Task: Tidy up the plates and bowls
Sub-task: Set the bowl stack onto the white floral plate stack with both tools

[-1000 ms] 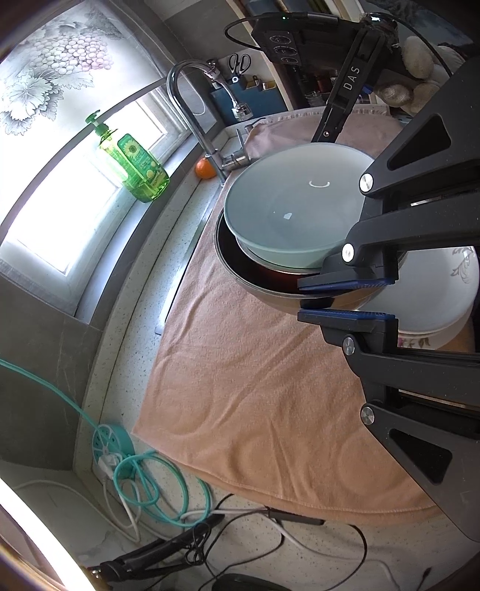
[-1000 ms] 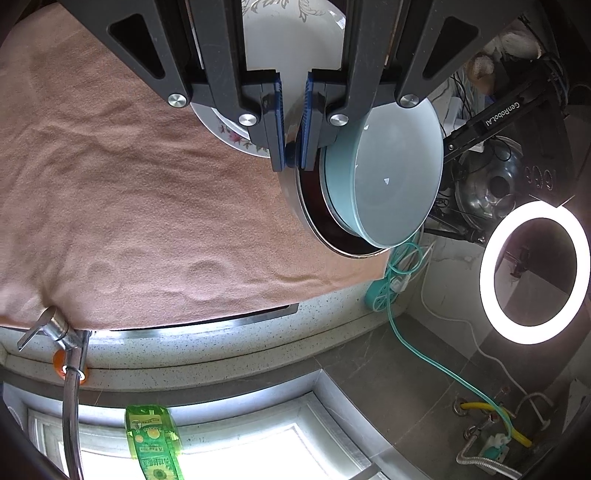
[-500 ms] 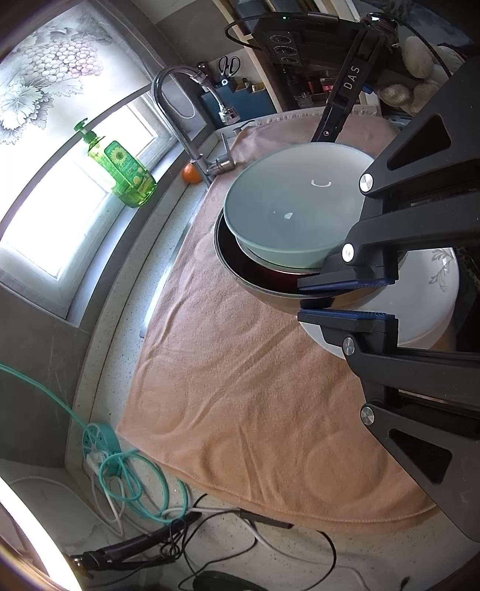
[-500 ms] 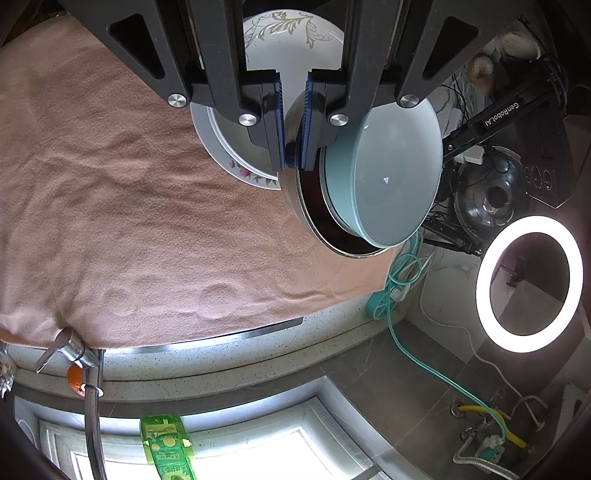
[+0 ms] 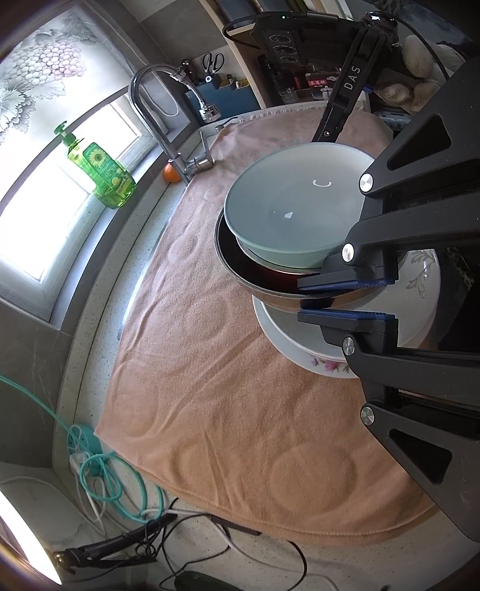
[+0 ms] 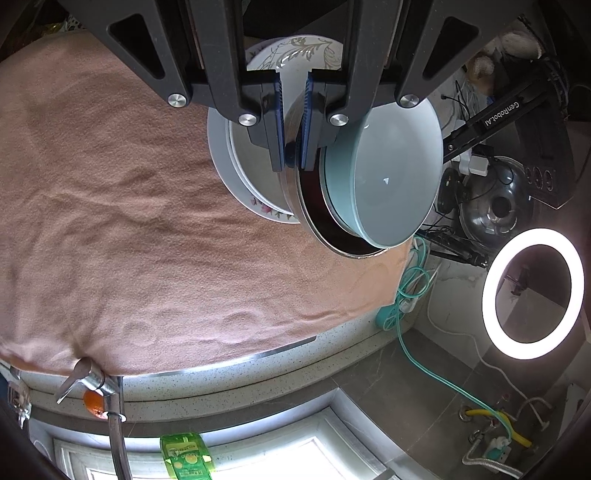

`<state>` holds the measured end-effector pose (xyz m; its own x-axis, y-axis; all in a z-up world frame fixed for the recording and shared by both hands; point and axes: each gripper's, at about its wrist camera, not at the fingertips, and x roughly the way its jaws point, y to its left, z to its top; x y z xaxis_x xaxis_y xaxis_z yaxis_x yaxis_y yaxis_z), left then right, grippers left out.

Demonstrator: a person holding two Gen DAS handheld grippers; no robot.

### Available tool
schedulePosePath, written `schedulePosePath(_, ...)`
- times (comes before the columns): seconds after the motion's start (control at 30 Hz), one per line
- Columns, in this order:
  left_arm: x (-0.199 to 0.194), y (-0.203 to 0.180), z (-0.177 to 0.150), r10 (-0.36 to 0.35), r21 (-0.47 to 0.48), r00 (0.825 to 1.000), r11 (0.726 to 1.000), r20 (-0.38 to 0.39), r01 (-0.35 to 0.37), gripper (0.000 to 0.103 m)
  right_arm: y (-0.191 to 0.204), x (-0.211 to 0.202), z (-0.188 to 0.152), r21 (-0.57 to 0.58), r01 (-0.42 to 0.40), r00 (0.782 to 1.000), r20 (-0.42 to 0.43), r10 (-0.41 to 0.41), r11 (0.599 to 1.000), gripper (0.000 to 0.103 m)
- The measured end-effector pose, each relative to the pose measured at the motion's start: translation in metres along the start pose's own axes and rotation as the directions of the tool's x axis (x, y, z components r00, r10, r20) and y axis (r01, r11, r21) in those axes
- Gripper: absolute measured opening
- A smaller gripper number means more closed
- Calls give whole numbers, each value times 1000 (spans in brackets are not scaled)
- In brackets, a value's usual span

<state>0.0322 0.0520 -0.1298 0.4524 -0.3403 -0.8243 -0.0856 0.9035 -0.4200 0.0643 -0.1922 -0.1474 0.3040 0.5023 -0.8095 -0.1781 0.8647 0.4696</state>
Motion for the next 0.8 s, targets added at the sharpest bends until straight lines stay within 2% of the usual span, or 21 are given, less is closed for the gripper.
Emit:
schedulePosePath(0.57,11,1,-18,29,8,999,1000,-17,-29,8,-11,11,-20,30,1,1000,-24,0,1000,8)
schedulePosePath(0.8,12,0,-20,22,22,999,1000,-25,-22,8,-13,8,-22,32,-5,1000,-9,6,999,8)
